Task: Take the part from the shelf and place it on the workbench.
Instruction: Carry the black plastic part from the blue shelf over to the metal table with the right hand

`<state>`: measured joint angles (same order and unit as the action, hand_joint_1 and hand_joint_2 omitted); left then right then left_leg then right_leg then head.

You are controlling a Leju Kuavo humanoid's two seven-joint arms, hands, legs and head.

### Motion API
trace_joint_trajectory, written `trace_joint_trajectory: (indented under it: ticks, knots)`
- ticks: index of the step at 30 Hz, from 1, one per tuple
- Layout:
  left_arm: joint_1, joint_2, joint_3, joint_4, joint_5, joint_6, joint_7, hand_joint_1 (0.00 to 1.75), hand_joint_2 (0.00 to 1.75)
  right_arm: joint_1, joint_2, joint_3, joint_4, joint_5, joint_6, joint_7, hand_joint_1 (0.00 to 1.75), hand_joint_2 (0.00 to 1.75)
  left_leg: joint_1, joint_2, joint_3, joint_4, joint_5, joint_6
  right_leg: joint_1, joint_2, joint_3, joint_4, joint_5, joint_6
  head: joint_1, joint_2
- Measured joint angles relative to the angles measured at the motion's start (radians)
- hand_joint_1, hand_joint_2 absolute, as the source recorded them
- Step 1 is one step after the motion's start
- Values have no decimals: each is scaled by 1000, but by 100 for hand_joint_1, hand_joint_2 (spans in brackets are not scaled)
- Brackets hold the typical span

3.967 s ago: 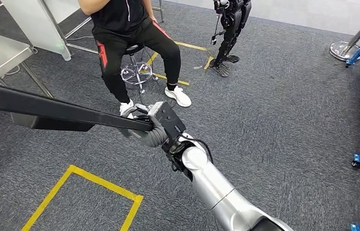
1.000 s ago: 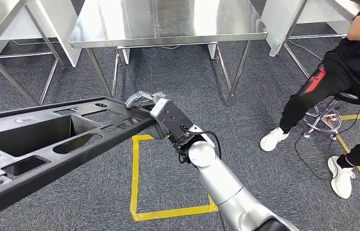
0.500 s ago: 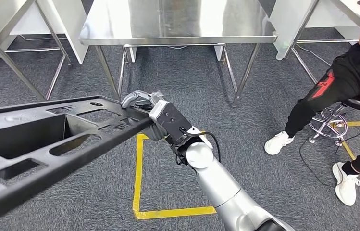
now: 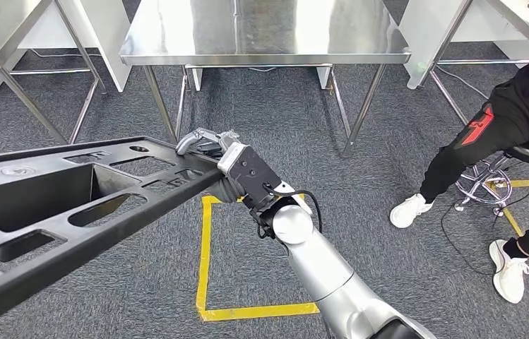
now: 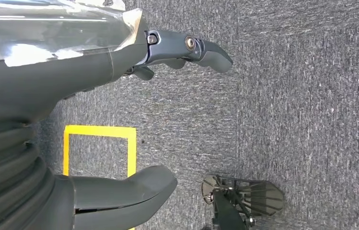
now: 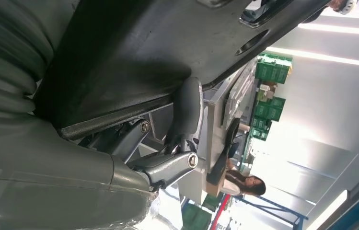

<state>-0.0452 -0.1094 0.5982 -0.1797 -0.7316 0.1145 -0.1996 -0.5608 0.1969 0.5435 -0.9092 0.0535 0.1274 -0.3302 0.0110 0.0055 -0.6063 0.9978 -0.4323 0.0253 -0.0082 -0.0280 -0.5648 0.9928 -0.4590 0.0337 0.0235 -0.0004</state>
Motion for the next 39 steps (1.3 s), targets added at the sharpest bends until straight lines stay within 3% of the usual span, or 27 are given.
trace_joint_trajectory:
  ticks: [1, 3, 5, 6, 7, 9, 10, 11, 13, 15, 17, 20, 21, 22, 24, 26, 29, 31, 33, 35, 36, 37, 39]
  knots:
    - [-1, -1, 1, 0, 1, 1, 1, 0, 175, -4, 3, 1, 1, -1, 2, -2, 175, 175, 3, 0, 10, -15, 7, 10, -1, 4, -6, 11, -7, 3, 0, 0]
    - [-4, -3, 3, 0, 3, 3, 3, 0, 175, -14, 5, 4, 8, -4, 6, -8, 175, 175, 9, -1, 23, -37, 18, 18, -3, 17, -49, 100, -48, -5, 1, 0]
    - [-5, -4, 8, 0, 7, 5, 6, 0, 175, -19, 5, 6, 20, -6, 7, -11, 175, 175, 11, -7, 24, -39, 19, 17, -9, 24, -116, 233, -97, -8, 1, 0]
    - [-4, -4, 11, 0, 8, 6, 7, 0, 175, -20, 5, 6, 27, -7, 6, -12, 175, 175, 14, -11, 23, -38, 19, 13, -14, 24, -136, 270, -106, -3, 1, 0]
    - [-3, -4, 14, 0, 8, 6, 7, 0, 175, -20, 6, 7, 33, -8, 6, -12, 175, 175, 18, -15, 23, -37, 18, 6, -19, 24, -136, 267, -98, 8, 1, 0]
    - [-3, -5, 19, 0, 9, 6, 7, 0, 175, -25, 7, 8, 42, -10, 4, -14, 175, 175, 29, -23, 21, -25, 11, -15, -35, 24, -79, 148, -46, 40, 2, 0]
    - [-3, -4, 22, 0, 10, 7, 8, 0, 175, -29, 10, 9, 46, -12, 4, -15, 175, 175, 32, -27, 17, -14, 4, -28, -39, 28, -47, 88, -25, 51, 2, 0]
    - [-3, -3, 23, 0, 10, 7, 8, 0, 175, -32, 12, 10, 50, -14, 4, -16, 175, 175, 33, -29, 12, -3, -3, -39, -42, 31, -25, 48, -13, 52, 1, 0]
    - [-2, -2, 26, 0, 12, 8, 10, 0, 175, -38, 17, 12, 57, -18, 5, -17, 175, 175, 33, -32, 6, 7, -9, -53, -39, 38, -20, 41, -17, 34, -1, 0]
    - [-1, -3, 28, 0, 12, 7, 10, 0, 175, -43, 21, 14, 63, -22, 5, -20, 175, 175, 39, -30, 6, 7, -10, -58, -38, 39, -23, 46, -19, 13, -2, 0]
    - [-2, -3, 31, 0, 12, 4, 9, 0, 175, -50, 24, 14, 66, -25, 5, -23, 175, 175, 40, -18, -17, 58, -37, -59, -36, 38, -17, 46, -21, -2, -2, 0]
    - [-2, -3, 35, 0, 10, 3, 9, 0, 175, -53, 26, 14, 69, -27, 5, -26, 175, 175, 35, -8, -125, 259, -114, -54, -25, 35, -9, 45, -30, -17, -2, 0]
    - [-1, -3, 37, 0, 10, 3, 9, 0, 175, -53, 26, 15, 71, -27, 4, -27, 175, 175, 33, -8, -154, 301, -119, -50, -21, 35, -6, 45, -33, -21, -2, 0]
    - [0, -3, 38, 0, 10, 3, 9, 0, 175, -52, 26, 15, 73, -27, 4, -27, 175, 175, 31, -8, -164, 304, -104, -44, -16, 35, -2, 45, -36, -25, -2, 0]
    - [0, -3, 39, 0, 9, 3, 9, 0, 175, -54, 26, 15, 75, -27, 3, -27, 175, 175, 23, -8, -128, 202, -29, -25, -11, 36, 10, 45, -44, -30, -2, 0]
    - [-2, -2, 39, 0, 6, 2, 8, 0, 175, -56, 26, 15, 75, -27, 1, -28, 175, 175, 12, -6, -73, 86, 18, -12, -5, 36, 18, 44, -54, -25, -2, 0]
    - [-4, -2, 40, 0, 0, 1, 6, 0, 175, -57, 22, 16, 75, -27, -1, -27, 175, 175, -1, -7, -52, 42, 13, -10, -2, 34, 22, 36, -61, -11, -1, 0]
    - [-3, -3, 40, 0, -1, 1, 6, 0, 175, -58, 20, 16, 74, -27, -2, -28, 175, 175, 1, -9, -41, 28, 12, -5, -3, 32, 18, 47, -71, -3, -1, 0]
    - [-4, -3, 40, 0, -2, 1, 6, 0, 175, -63, 17, 16, 74, -27, -2, -28, 175, 175, 5, -9, -28, 16, 11, 2, -1, 32, -29, 132, -103, -5, 0, 0]
    - [-5, -3, 41, 0, -2, 1, 5, 0, 175, -63, 11, 16, 77, -27, -2, -28, 175, 175, 2, -11, -23, 15, 5, 8, -1, 32, -113, 266, -140, -9, 1, 0]
    - [-5, -3, 41, 0, -2, 1, 5, 0, 175, -62, 8, 16, 79, -27, -2, -28, 175, 175, 1, -13, -21, 15, 2, 10, -1, 32, -147, 308, -143, -7, 1, 0]
    - [-4, -3, 41, 0, -2, 0, 4, 0, 175, -60, 5, 16, 82, -28, -2, -28, 175, 175, 0, -15, -17, 15, -2, 10, -1, 32, -165, 317, -131, -1, 1, 0]
    - [-4, -3, 41, 0, -3, -1, 2, 0, 175, -61, 2, 16, 85, -29, -2, -28, 175, 175, -1, -20, -5, 16, -11, 7, -1, 32, -141, 221, -63, 15, 1, 0]
